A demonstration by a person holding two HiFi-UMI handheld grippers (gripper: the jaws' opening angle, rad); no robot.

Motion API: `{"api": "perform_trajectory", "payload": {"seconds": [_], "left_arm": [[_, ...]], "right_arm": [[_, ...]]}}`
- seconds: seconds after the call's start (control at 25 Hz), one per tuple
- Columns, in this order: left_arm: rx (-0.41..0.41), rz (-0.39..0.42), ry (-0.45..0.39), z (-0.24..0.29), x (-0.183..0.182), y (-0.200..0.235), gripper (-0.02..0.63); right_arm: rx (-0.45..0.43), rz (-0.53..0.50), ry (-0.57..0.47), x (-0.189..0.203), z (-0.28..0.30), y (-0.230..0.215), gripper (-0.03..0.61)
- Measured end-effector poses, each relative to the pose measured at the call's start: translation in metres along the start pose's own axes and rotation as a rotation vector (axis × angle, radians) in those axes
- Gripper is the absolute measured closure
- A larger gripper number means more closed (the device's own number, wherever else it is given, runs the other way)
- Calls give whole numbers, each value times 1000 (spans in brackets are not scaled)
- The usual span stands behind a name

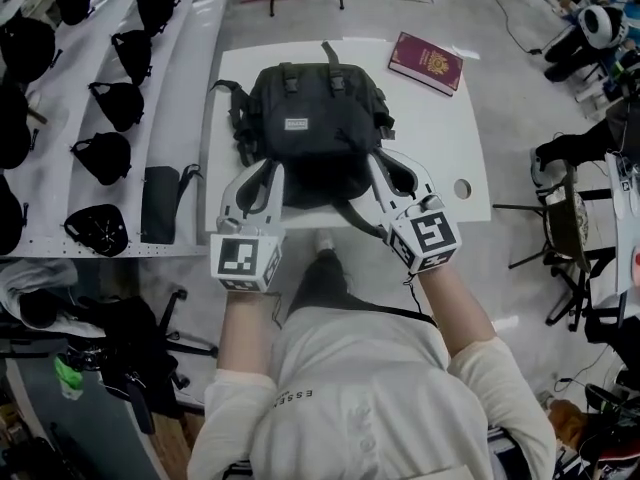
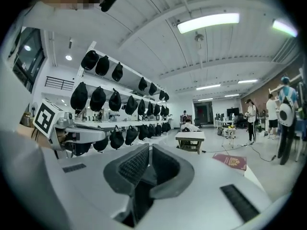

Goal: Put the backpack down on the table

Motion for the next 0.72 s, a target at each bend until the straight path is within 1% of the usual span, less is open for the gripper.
{"api": "perform_trajectory", "payload": {"seconds": [0.04, 0.12, 0.28, 0.52, 0.72], "left_arm": [[4, 7, -18, -1, -8, -1, 587], [28, 9, -49, -4, -21, -4, 611], [75, 15, -75, -8, -35, -11, 612], [92, 25, -76, -10, -37, -14, 612], [123, 35, -72, -6, -39, -17, 612]], "right_arm": [[-11, -9, -15, -6, -2, 2, 549], [-37, -26, -46, -18, -7, 6, 563], [-63, -61, -86, -31, -18, 10, 565], [-46, -65, -76, -27, -24, 10, 565], [-66, -62, -71, -27, -26, 10, 565]]}}
Point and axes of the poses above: the fingertips, and each gripper's own axes: z forward along the fingers, y to its left, x out of its underside, the point moved 9 cm from there along -z, backward along the fingers, and after that the axes turned 7 degrees about z, right-handed, at the moved point
